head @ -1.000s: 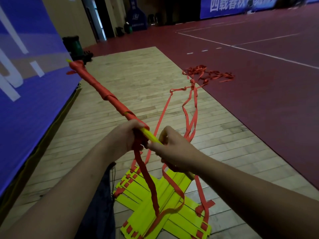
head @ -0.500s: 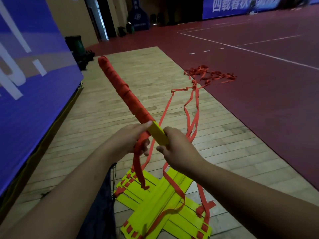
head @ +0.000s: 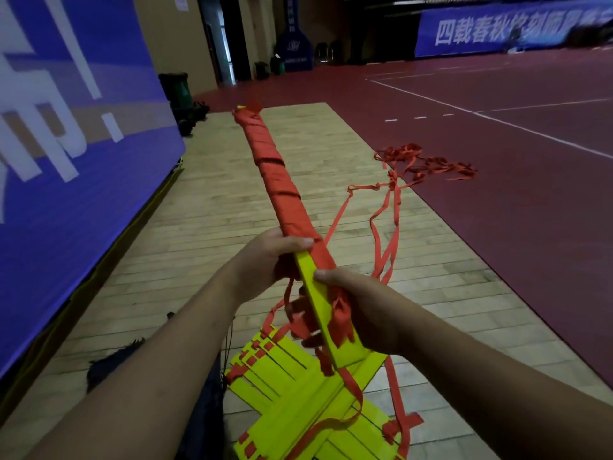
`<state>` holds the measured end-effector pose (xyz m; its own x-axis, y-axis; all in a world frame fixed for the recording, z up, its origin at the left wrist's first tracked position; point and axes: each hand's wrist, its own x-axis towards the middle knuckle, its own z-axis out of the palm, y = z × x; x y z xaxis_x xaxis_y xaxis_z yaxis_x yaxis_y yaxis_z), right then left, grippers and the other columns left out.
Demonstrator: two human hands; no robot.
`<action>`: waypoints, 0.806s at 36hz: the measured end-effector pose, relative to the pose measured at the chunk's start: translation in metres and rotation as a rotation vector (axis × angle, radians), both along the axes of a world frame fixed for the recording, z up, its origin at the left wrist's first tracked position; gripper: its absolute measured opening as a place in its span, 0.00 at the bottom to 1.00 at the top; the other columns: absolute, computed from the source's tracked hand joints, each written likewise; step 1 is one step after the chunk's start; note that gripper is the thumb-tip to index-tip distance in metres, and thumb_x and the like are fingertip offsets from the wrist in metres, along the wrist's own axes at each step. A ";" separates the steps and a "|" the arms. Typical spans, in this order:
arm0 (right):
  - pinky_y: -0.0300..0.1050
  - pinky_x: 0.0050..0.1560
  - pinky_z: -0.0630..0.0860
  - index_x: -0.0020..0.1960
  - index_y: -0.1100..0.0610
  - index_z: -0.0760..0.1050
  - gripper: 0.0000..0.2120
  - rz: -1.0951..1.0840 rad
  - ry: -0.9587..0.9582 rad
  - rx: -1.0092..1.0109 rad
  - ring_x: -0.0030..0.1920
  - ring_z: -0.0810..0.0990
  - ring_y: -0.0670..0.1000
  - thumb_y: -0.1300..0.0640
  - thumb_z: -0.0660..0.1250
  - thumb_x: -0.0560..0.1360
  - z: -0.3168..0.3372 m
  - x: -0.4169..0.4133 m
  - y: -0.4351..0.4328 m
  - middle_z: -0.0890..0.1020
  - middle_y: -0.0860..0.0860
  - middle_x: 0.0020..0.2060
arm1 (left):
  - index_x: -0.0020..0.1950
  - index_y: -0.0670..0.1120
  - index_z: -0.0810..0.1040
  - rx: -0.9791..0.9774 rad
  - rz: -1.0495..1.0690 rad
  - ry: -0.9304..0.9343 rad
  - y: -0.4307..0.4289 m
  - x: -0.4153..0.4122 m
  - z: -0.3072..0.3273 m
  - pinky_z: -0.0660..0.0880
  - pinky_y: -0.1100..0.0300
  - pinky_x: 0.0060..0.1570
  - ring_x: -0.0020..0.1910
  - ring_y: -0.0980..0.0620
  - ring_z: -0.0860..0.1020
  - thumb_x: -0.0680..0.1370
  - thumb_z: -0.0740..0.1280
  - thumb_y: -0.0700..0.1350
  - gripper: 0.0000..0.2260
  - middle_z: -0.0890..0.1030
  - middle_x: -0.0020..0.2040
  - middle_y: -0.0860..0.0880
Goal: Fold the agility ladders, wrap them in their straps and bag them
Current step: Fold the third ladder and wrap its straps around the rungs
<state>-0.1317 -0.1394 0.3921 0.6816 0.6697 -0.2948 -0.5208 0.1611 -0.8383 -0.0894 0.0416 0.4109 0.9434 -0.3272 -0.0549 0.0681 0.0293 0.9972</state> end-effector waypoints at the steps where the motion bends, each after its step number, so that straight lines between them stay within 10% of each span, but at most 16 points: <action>1: 0.54 0.46 0.83 0.62 0.66 0.72 0.17 0.050 0.020 0.023 0.46 0.83 0.61 0.54 0.61 0.81 0.001 -0.002 0.001 0.83 0.62 0.49 | 0.58 0.36 0.76 0.021 -0.005 0.006 0.000 -0.001 -0.002 0.78 0.60 0.36 0.36 0.49 0.81 0.72 0.68 0.43 0.17 0.82 0.39 0.45; 6: 0.43 0.27 0.71 0.48 0.63 0.71 0.05 -0.143 -0.163 -0.110 0.26 0.73 0.53 0.62 0.59 0.81 0.008 -0.003 0.011 0.74 0.58 0.32 | 0.50 0.40 0.79 0.197 0.059 -0.007 0.002 0.002 -0.006 0.75 0.58 0.33 0.33 0.48 0.78 0.75 0.71 0.49 0.13 0.80 0.36 0.45; 16: 0.44 0.33 0.68 0.52 0.53 0.67 0.10 -0.313 -1.079 -1.080 0.35 0.73 0.47 0.46 0.61 0.81 -0.014 -0.001 0.017 0.74 0.48 0.38 | 0.46 0.42 0.79 0.313 0.124 0.013 -0.015 -0.007 -0.007 0.71 0.61 0.30 0.27 0.52 0.75 0.79 0.65 0.58 0.19 0.76 0.32 0.48; 29: 0.53 0.47 0.83 0.64 0.64 0.71 0.21 0.172 -0.036 0.043 0.41 0.84 0.58 0.53 0.64 0.76 0.010 0.002 -0.014 0.83 0.61 0.49 | 0.55 0.34 0.77 0.030 -0.030 -0.043 0.004 -0.010 0.005 0.71 0.63 0.29 0.31 0.53 0.76 0.70 0.65 0.45 0.19 0.79 0.35 0.46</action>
